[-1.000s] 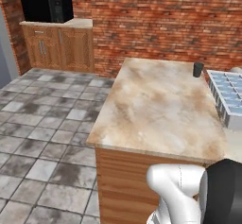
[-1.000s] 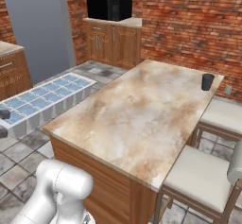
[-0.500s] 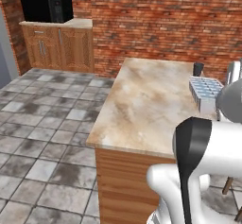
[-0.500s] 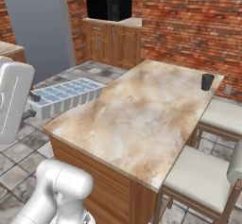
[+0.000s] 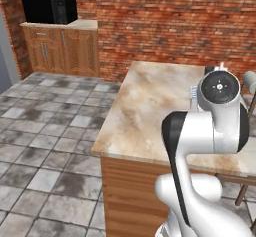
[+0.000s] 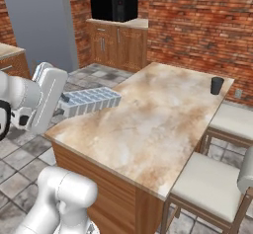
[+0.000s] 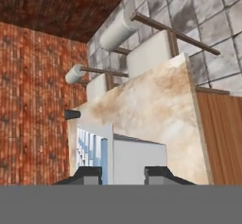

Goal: Open the freezer door, pick up the ice cube tray from the freezer, and place it on the dining counter.

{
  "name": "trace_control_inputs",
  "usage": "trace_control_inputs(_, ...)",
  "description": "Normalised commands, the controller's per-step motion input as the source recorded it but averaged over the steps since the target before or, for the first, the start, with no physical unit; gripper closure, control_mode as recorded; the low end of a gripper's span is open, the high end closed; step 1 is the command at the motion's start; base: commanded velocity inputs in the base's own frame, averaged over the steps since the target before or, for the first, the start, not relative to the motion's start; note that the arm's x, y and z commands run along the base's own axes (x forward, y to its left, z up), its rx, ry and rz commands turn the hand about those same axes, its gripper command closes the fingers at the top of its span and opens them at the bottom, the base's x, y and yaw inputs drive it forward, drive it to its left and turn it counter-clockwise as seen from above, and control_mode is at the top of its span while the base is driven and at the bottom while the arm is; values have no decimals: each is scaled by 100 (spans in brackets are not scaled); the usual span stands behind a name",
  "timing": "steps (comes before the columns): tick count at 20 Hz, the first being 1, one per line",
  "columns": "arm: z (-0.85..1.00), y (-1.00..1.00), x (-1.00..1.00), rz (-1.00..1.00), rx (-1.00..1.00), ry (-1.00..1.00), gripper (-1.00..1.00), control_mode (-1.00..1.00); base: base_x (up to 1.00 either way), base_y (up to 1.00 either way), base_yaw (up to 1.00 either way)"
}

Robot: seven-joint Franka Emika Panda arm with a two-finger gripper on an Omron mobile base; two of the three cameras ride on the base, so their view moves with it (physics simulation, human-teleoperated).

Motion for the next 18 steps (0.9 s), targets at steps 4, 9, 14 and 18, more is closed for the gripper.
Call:
trace_control_inputs(4, -49, -30, 54, -17, 0, 0, 100, -100, 0, 0, 0)
trace_control_inputs(9, -42, -43, 21, -16, 0, 2, 100, -100, 0, 0, 0)
trace_control_inputs(14, -34, -29, 42, -9, 5, 7, 100, -100, 0, 0, 0)
trace_control_inputs(18, -38, -9, 54, -6, 5, 10, 100, -100, 0, 0, 0)
